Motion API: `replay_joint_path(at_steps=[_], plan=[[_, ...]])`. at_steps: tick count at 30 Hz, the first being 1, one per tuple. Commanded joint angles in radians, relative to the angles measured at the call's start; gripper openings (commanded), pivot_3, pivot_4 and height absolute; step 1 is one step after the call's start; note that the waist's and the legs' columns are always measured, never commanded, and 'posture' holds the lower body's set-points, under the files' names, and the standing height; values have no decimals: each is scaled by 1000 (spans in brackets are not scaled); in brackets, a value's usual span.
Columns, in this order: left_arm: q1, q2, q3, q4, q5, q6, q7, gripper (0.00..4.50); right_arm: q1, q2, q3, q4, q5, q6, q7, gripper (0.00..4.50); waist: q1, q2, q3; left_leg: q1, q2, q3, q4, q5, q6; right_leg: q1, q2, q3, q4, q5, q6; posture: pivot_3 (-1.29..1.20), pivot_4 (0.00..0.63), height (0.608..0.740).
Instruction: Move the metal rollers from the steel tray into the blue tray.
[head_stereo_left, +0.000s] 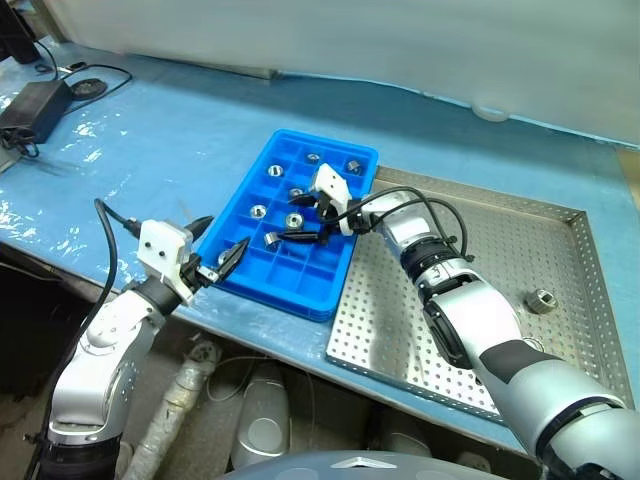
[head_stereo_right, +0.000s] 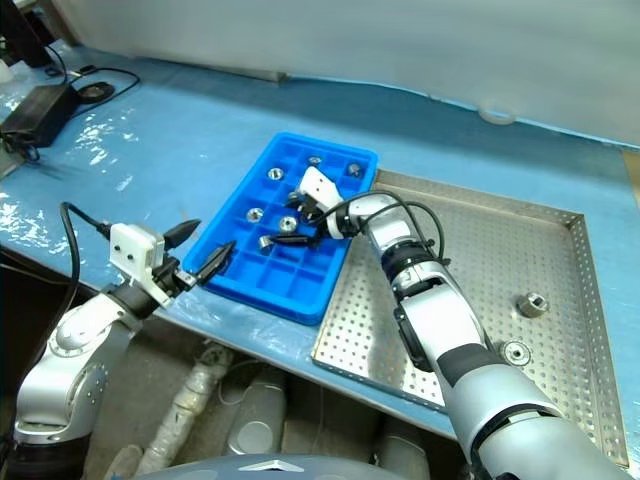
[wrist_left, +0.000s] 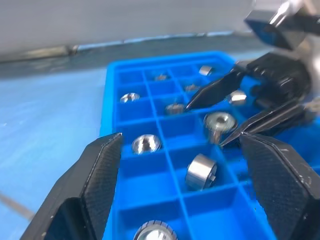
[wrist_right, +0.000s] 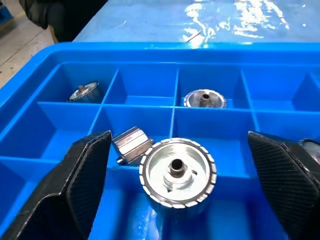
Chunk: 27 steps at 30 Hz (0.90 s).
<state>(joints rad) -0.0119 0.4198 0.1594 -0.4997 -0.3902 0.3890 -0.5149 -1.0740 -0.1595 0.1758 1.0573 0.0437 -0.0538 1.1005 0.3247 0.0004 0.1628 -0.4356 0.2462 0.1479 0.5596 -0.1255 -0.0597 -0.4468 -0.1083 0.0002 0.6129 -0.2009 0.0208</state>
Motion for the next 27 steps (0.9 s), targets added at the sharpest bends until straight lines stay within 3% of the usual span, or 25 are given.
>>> replay_joint_path(at_steps=[1, 9, 14, 20, 23, 27], plan=[[-59, 4, -43, 58, -7, -21, -42, 3988, 4, -57, -54, -73, 23, -6, -13, 4356, -6, 2, 1, 0, 0, 0, 3, 0, 0, -1, 0, 1, 2, 0, 0, 430, 150, 740], [-205, -15, -109, 219, 5, -74, -112, 3988, 115, -116, -122, -289, 77, 84, -40, 4356, -65, 2, 1, 0, 0, 0, 6, 1, -2, -5, 0, 3, 11, 0, 0, 315, 150, 740], [-202, -8, -88, 244, 14, -84, -100, 3988, 175, -105, -130, -442, 135, 148, -19, 4356, -122, 1, 1, -3, 0, 0, 7, 2, -2, -7, 0, 2, 11, 0, 0, 293, 150, 740], [-171, -21, -42, 225, 11, -98, -44, 3988, 170, -59, -103, -472, 150, 181, -10, 4356, -151, 1, 1, -3, 0, 0, 7, 2, -1, -7, 0, 2, 11, 0, 0, 348, 150, 740], [-136, -22, -23, 193, 4, -98, -29, 3988, 160, -29, -72, -457, 131, 171, 1, 3496, -148, 1, 1, -3, 0, 0, 6, 2, -1, -7, 0, 2, 11, 0, 0, 372, 150, 740], [-96, -4, -27, 173, 33, -81, -14, 3988, 143, -6, -59, -422, 121, 145, -9, 3496, -138, 1, 1, -4, 0, 0, 6, 2, -1, -7, 0, 1, 11, 0, 0, 400, 150, 740]])
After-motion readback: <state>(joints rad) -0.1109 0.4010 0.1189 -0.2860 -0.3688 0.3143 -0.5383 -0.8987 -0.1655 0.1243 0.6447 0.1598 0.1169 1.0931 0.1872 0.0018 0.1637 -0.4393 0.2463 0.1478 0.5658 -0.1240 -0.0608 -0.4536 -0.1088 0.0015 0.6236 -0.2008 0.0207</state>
